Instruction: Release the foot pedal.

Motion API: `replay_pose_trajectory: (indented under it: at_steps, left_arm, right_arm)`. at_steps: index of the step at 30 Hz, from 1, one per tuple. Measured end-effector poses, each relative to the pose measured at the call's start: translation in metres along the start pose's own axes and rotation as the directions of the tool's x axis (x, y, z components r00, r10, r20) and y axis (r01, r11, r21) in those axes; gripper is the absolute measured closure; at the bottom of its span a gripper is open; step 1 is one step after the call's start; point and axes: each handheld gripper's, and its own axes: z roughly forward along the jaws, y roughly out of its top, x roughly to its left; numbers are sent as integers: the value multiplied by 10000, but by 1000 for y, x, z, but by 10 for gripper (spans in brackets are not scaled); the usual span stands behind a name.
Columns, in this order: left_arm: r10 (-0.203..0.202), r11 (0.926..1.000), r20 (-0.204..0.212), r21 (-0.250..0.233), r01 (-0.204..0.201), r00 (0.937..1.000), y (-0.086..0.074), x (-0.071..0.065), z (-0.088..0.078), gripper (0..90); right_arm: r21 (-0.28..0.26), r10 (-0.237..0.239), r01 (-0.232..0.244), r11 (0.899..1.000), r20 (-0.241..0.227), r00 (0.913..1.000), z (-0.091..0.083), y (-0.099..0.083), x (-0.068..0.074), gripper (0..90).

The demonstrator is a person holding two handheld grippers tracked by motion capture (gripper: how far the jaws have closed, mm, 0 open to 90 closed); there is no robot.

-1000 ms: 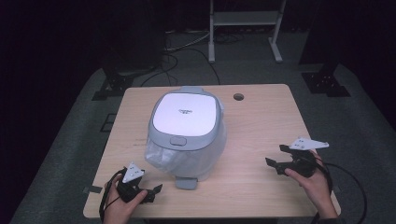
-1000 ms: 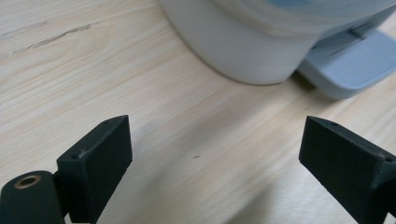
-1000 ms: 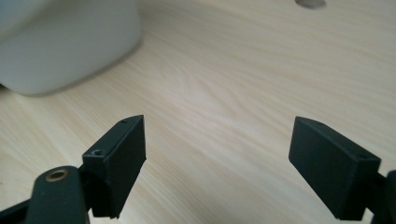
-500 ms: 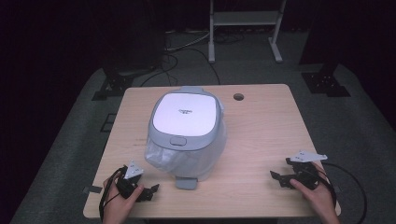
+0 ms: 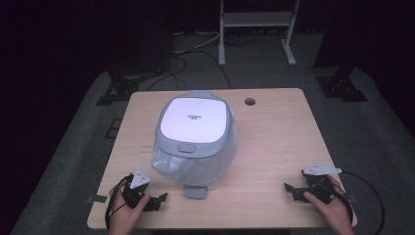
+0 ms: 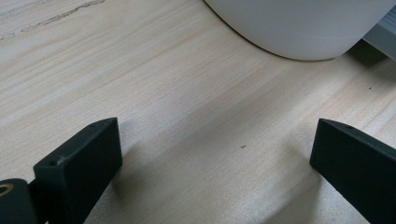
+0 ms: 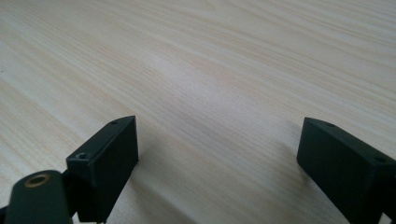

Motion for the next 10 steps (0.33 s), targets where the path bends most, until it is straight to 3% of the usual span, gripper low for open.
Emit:
replay_pose_trajectory:
  at_steps: [10]
  left_arm:
    - [-2,10000,3,2,2,10000,0,0,0,8]
  right_arm:
    - [57,150,-151,9999,160,9998,1,0,0,90]
